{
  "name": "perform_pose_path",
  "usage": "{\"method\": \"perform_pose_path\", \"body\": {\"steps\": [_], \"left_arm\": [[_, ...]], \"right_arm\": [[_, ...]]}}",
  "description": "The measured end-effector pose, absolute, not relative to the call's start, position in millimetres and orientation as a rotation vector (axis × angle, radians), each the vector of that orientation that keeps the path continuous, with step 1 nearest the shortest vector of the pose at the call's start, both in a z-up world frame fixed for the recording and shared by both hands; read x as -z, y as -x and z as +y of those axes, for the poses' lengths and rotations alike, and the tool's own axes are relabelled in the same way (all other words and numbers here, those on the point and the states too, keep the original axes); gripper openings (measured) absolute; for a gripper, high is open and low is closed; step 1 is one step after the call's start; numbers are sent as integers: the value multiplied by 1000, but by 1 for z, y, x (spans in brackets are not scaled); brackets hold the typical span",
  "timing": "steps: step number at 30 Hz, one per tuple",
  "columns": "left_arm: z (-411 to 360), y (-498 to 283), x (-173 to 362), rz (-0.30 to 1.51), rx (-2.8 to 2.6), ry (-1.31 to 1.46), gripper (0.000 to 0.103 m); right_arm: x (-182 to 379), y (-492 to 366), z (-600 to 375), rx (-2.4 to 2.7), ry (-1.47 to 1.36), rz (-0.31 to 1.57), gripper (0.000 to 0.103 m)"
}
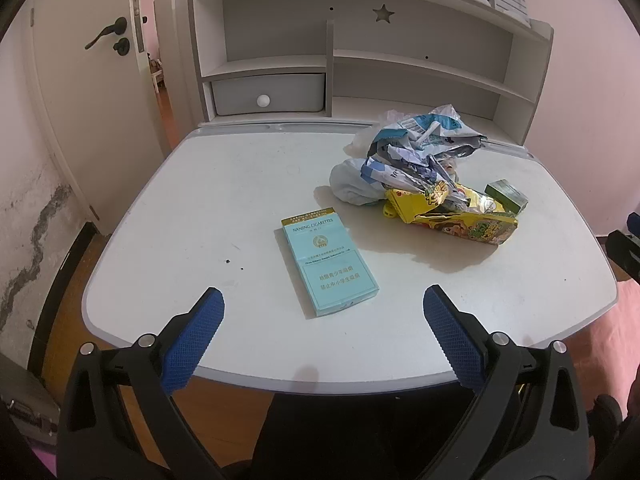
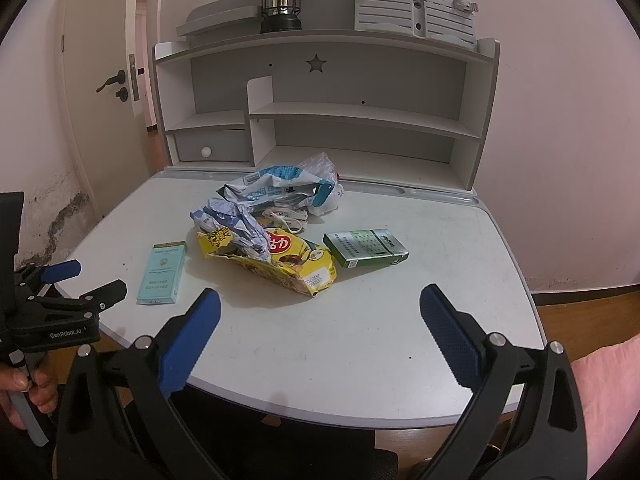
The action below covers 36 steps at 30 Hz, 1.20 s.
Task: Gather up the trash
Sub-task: 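Move both tools toward the trash pile on the desk, then grasp the light-blue cigarette pack with the left tool while the right tool grasps a blue-white wrapper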
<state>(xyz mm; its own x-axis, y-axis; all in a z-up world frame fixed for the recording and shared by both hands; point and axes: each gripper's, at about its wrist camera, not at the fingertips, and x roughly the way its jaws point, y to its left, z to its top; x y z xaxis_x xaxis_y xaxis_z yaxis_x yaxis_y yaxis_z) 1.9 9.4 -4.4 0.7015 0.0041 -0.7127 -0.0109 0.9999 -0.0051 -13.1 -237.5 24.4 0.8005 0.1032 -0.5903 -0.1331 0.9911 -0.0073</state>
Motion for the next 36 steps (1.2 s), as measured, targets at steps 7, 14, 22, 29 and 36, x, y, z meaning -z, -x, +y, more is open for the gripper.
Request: {"method": "perform_pose_path", "body": {"steps": [7, 14, 22, 29, 36], "left_arm": [[9, -1, 6, 794, -9, 11, 97], [11, -1, 8, 802, -12, 12, 97], [11, -5, 9, 809, -12, 8, 97], [10, -17, 15, 832, -22, 3, 97], [16, -64, 44, 939, -61, 33, 97]], "right_arm": [[-24, 14, -238, -126, 46, 631, 96], [-25, 14, -239, -125, 47, 631, 96], [-26, 13, -239, -127, 49, 633, 96], [-22, 10, -240, -124, 44, 648, 96], [-6, -4, -248, -116, 37, 692, 96]]}}
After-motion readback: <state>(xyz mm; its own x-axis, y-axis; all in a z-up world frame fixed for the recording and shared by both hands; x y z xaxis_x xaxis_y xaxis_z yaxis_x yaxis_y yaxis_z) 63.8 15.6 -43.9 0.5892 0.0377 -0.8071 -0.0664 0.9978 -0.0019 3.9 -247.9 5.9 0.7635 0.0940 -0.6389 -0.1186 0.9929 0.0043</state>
